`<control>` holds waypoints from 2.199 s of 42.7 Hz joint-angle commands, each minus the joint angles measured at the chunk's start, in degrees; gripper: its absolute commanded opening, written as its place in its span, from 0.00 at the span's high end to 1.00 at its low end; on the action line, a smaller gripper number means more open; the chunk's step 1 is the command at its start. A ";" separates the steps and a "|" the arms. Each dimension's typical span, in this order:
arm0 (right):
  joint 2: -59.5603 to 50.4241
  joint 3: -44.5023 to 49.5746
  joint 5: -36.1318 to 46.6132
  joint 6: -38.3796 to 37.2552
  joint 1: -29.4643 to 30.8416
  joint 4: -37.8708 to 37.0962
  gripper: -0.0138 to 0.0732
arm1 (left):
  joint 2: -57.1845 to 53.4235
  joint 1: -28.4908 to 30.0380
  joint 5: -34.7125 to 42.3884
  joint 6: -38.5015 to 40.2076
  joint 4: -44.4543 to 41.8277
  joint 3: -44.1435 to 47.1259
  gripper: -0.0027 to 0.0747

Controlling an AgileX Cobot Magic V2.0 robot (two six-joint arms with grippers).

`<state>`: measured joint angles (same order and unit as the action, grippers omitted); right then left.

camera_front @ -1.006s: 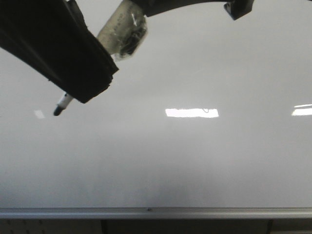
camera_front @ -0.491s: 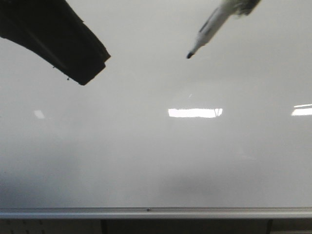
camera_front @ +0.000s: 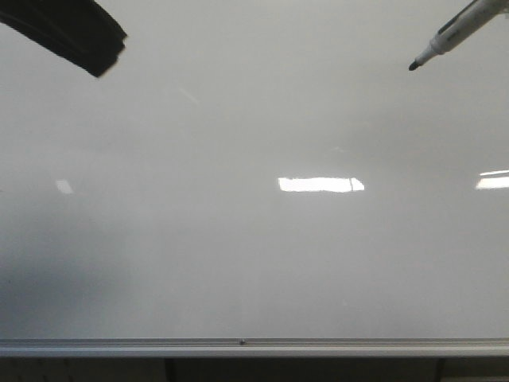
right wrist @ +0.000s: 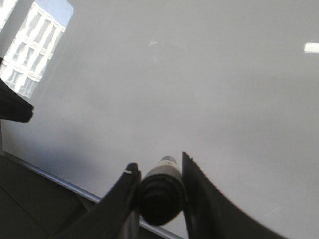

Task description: Write number 1 on whiteboard

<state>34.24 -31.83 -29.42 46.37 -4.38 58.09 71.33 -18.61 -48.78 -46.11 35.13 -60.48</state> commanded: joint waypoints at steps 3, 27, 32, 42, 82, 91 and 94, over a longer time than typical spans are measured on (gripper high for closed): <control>0.00 -1.48 4.48 0.13 0.49 2.25 0.91 | -11.02 0.22 14.68 14.60 -8.64 4.24 0.99; 7.60 -2.14 4.84 1.76 0.36 2.25 0.91 | -52.57 5.92 37.83 25.70 -14.45 38.30 0.99; 12.87 -5.03 5.24 2.37 0.34 2.25 0.91 | -54.92 5.92 37.83 25.70 -14.45 39.15 0.99; 23.99 -14.22 9.05 4.26 -0.55 2.30 0.91 | -55.05 5.92 37.83 25.70 -14.45 39.29 0.99; 41.28 -25.77 22.40 6.68 -9.98 2.30 0.91 | -55.05 5.92 37.83 25.70 -14.45 39.33 0.99; 41.28 -25.77 23.64 6.79 -9.98 2.25 0.91 | -55.05 5.92 37.83 25.70 -14.45 39.33 0.99; 41.28 -25.77 23.89 6.79 -9.98 2.20 0.91 | -55.05 5.92 37.83 25.70 -14.45 39.33 0.99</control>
<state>77.22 -55.42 -8.29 52.58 -14.43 59.53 15.85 -12.86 -15.47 -20.80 20.13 -19.50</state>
